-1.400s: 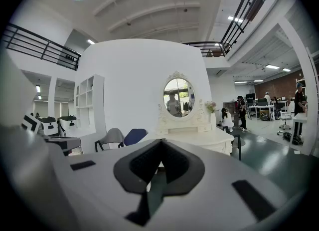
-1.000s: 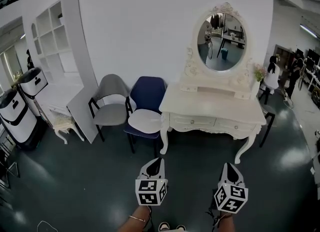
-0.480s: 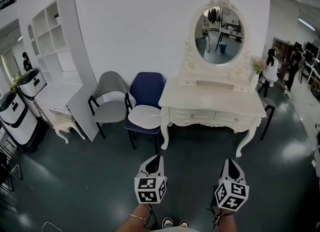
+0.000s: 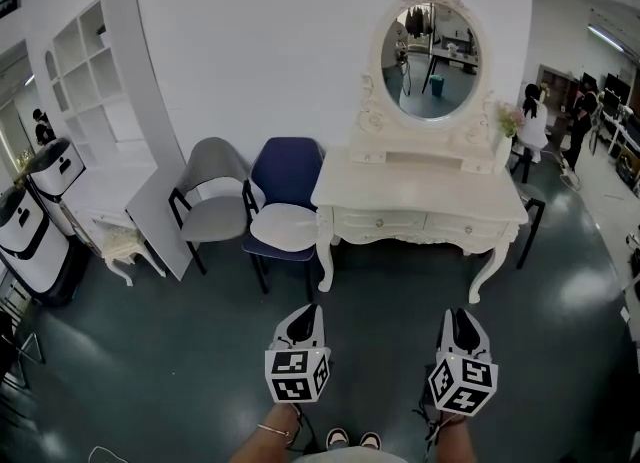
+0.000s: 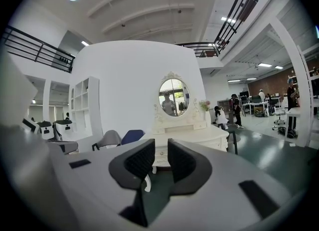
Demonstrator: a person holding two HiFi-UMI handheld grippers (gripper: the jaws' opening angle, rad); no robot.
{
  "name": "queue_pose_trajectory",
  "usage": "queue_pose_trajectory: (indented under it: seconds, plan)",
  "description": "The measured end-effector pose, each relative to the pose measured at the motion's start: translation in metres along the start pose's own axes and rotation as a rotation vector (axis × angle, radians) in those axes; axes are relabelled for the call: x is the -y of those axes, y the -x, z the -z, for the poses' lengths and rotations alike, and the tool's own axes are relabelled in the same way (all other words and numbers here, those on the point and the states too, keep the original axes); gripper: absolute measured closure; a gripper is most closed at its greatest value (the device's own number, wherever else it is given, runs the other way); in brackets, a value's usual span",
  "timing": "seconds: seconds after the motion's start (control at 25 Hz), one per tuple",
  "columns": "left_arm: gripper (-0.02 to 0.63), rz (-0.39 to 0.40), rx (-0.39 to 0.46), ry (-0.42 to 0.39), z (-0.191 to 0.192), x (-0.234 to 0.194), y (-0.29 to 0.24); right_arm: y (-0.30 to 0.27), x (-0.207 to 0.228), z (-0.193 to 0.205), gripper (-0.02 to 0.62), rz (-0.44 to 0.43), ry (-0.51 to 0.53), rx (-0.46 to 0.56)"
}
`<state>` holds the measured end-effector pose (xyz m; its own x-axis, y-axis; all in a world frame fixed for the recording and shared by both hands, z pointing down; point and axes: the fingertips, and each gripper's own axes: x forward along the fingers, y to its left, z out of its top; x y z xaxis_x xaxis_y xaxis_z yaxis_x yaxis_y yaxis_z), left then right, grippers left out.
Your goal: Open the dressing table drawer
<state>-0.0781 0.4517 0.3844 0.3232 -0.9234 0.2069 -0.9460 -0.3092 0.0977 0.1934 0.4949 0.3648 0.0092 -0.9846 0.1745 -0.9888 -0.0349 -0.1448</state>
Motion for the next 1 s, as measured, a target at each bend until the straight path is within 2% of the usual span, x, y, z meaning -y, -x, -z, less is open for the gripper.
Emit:
queue_pose_trajectory:
  seconds: [0.32,1.0]
  plan:
    - [0.586,-0.003,-0.007,0.004,0.001,-0.015,-0.004,-0.005,-0.007,0.002,0.448,0.009,-0.01,0.001]
    - [0.586,-0.015,-0.032,0.019,0.008,-0.053,-0.033,-0.041,-0.017,0.015,0.456,0.033,-0.005,-0.044]
